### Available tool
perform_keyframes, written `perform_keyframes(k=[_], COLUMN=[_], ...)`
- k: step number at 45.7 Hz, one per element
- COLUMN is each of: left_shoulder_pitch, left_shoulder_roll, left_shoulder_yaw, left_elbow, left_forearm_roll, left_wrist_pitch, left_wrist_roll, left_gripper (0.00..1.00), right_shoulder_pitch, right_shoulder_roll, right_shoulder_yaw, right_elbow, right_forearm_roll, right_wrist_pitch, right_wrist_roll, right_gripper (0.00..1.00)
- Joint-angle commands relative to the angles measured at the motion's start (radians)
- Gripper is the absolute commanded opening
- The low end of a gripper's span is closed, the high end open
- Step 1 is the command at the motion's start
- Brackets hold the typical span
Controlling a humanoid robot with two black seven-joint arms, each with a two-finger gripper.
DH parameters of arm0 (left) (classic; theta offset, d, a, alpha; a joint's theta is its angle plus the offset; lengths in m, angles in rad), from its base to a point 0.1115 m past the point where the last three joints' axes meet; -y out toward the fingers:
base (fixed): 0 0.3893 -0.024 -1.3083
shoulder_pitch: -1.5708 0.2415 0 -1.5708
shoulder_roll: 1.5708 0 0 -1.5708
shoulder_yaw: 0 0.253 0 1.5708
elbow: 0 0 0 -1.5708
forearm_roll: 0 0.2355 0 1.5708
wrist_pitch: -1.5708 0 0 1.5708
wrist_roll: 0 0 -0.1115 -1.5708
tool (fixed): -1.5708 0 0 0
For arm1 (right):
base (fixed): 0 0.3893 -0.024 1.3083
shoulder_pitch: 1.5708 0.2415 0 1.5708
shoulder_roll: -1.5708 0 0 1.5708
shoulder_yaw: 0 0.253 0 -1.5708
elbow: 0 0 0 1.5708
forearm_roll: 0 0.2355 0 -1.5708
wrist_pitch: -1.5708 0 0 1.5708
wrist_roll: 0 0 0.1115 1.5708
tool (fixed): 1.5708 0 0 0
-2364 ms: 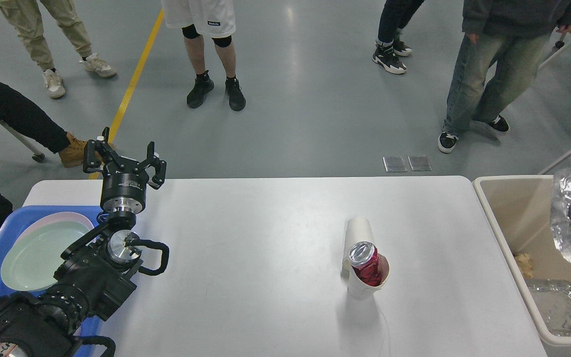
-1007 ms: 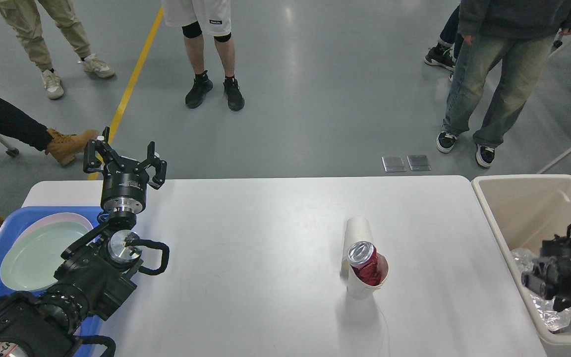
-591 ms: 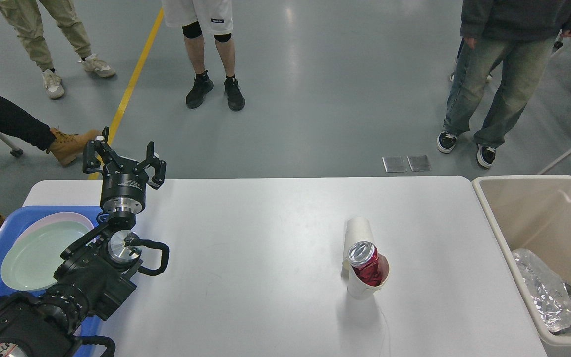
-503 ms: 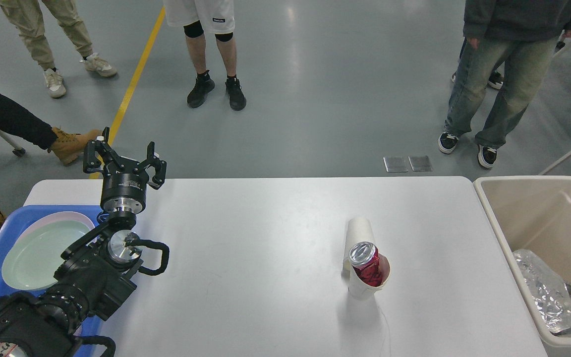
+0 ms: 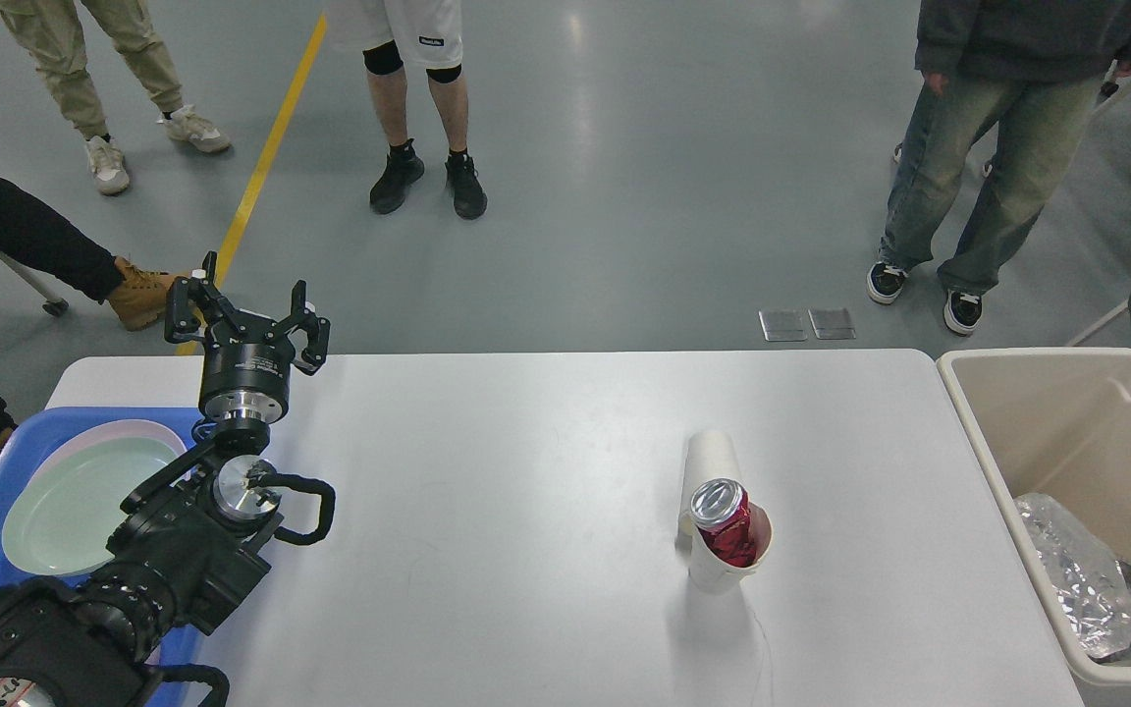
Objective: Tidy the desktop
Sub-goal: 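Raise the right gripper up out of the bin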
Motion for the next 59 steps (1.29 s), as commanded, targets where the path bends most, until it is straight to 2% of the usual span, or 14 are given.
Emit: perform_keyframes(k=[1,9,36,40,50,54,59], left_shoulder_pitch=[0.000,0.000,0.000,0.000,0.000,0.000,0.000], left_shoulder_roll=[0.000,0.000,0.000,0.000,0.000,0.000,0.000], left_shoulder_yaw=[0.000,0.000,0.000,0.000,0.000,0.000,0.000], left_elbow=[0.000,0.000,0.000,0.000,0.000,0.000,0.000], left_forearm_roll=[0.000,0.000,0.000,0.000,0.000,0.000,0.000], left_wrist_pitch=[0.000,-0.001,0.000,0.000,0.000,-0.001,0.000], left_wrist_roll=[0.000,0.000,0.000,0.000,0.000,0.000,0.000], left_gripper=[0.96,0.96,0.96,0.96,0.96,0.96,0.96], right_shoulder_pitch=[-0.001,-0.014,-0.069,-0.087,-0.135,-0.113,-0.052], right_shoulder_roll=[-0.009,-0.042,-0.136,-0.148,-0.154,-0.150,-0.134], right_shoulder_yaw=[-0.001,-0.029,-0.092,-0.092,-0.086,-0.086,-0.086], right_elbow=[-0.006,-0.014,-0.004,0.054,0.216,0.279,0.350], right_forearm_roll=[0.014,0.082,0.554,0.591,0.662,0.676,0.688], right_wrist_pitch=[0.000,0.000,0.000,-0.082,-0.364,-0.418,-0.425], right_wrist_roll=[-0.003,-0.005,-0.006,-0.006,-0.006,-0.005,-0.006], right_gripper=[1.00,1.00,1.00,1.00,1.00,1.00,1.00])
